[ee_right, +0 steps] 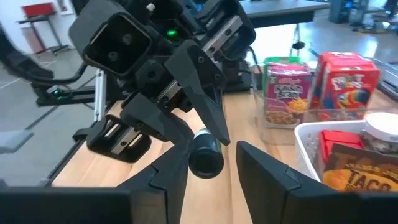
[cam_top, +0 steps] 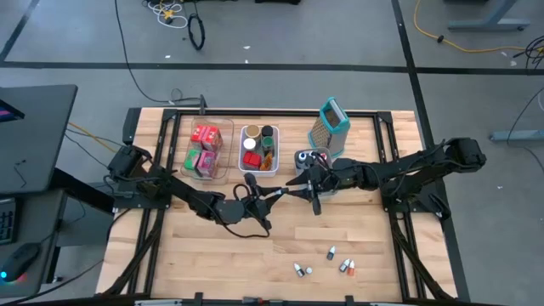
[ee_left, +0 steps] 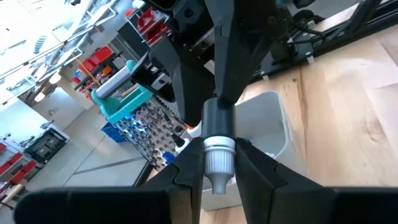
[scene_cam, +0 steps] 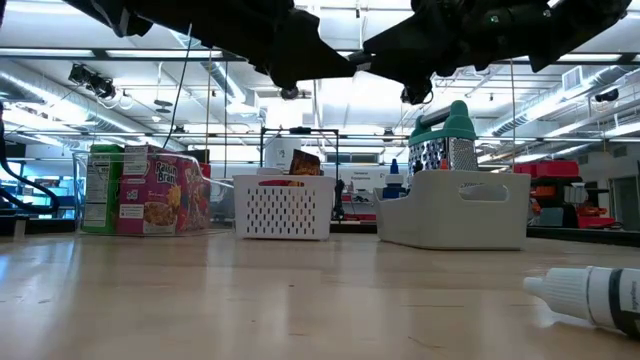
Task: Pick & Place Kitchen Items
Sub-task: Put the small green food coloring into the gray bin
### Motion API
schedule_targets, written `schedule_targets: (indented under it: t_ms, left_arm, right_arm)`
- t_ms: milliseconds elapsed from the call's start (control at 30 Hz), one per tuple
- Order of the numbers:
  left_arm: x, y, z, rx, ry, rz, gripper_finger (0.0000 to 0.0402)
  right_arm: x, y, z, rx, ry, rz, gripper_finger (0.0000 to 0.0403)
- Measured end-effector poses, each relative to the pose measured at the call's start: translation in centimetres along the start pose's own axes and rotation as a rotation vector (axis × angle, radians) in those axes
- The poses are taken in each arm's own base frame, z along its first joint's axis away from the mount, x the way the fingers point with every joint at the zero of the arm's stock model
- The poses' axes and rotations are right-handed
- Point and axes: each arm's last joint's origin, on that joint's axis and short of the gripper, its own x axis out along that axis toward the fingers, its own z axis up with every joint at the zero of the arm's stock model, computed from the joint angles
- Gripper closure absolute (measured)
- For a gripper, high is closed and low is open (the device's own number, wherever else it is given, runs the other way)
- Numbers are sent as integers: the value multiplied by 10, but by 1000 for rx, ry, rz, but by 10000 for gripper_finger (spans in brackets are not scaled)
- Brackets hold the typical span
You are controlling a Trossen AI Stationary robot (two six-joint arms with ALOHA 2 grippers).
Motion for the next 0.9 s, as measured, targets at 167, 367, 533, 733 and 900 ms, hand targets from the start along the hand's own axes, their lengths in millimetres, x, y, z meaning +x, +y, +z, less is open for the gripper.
schedule_targets:
  t_ms: [167,367,533,733,900]
  left_arm:
    - [4,4,0,-6,-4,18,318]
    - [9,10,-1,9,-7,39,322]
    - [14,13,-2,7,-23,7,317]
    - [16,15,-4,-16,-17,16,322]
    - [16,15,-4,-16,-17,16,315]
  right_arm:
    - [0,-1,0,44,-6,-35,257]
    - [0,-1,0,53,-6,-35,240]
    - [0,-1,0,32,-8,-36,233]
    - [0,-2,0,57,-8,-41,252]
    - [0,-2,0,57,-8,-42,280]
